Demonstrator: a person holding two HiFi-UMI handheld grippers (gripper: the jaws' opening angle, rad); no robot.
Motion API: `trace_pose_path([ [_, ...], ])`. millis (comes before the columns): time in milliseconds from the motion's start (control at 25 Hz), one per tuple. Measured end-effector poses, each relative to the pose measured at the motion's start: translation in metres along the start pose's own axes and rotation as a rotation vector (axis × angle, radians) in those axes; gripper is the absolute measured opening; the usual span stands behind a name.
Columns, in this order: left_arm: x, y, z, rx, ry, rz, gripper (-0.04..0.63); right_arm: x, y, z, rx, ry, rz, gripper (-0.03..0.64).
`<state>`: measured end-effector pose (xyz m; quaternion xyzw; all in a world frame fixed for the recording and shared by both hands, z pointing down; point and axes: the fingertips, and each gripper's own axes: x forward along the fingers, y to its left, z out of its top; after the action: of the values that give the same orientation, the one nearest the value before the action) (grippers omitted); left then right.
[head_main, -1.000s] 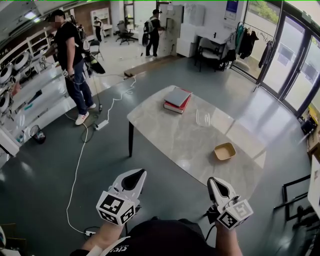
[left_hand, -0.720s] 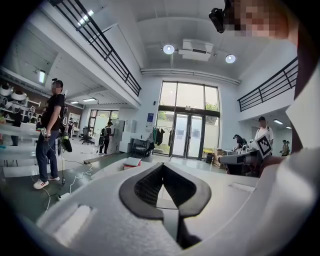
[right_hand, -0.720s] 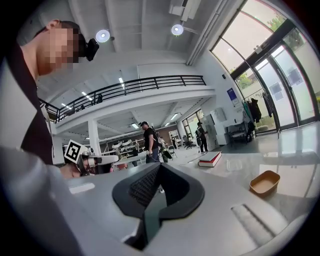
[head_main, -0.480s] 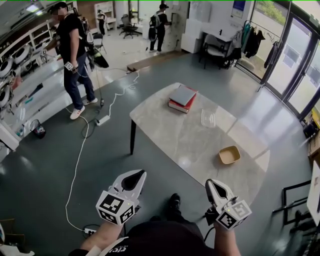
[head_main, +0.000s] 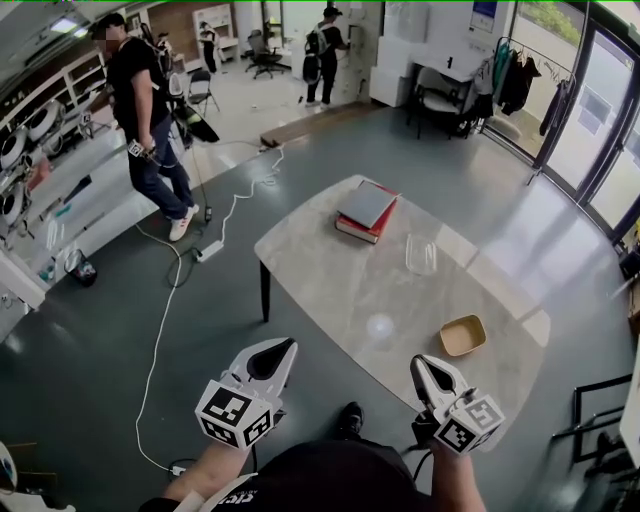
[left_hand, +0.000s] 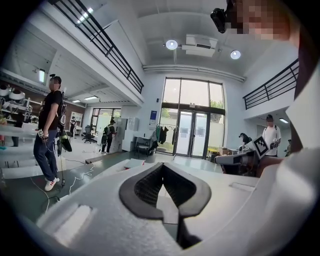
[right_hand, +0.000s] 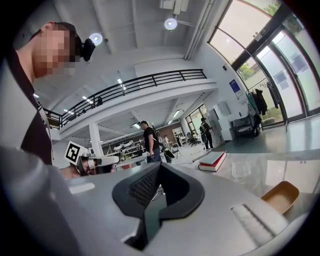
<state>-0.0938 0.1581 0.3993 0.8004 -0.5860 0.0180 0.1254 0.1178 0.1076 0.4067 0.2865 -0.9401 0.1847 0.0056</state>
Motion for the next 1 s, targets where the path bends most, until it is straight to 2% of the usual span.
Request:
trace_pose_path([
  [520,0.110,-0.013,0.043,0.028,-0.023,0.005,0.003,0.029,-0.099,0.057,0.004,-0.035,0.058,0.002],
  [760,0.148,-0.016,0.039,0.013,-0.001,-0.025,0.003,0.033,-0.140,0.055,0.041,-0.026,0.022,0.002],
  [1000,0.188,0.015,0.037,-0.013,0.007,-0.059,0.003,0.058,-0.168,0.049,0.068,-0.007,-0.033,0.002],
])
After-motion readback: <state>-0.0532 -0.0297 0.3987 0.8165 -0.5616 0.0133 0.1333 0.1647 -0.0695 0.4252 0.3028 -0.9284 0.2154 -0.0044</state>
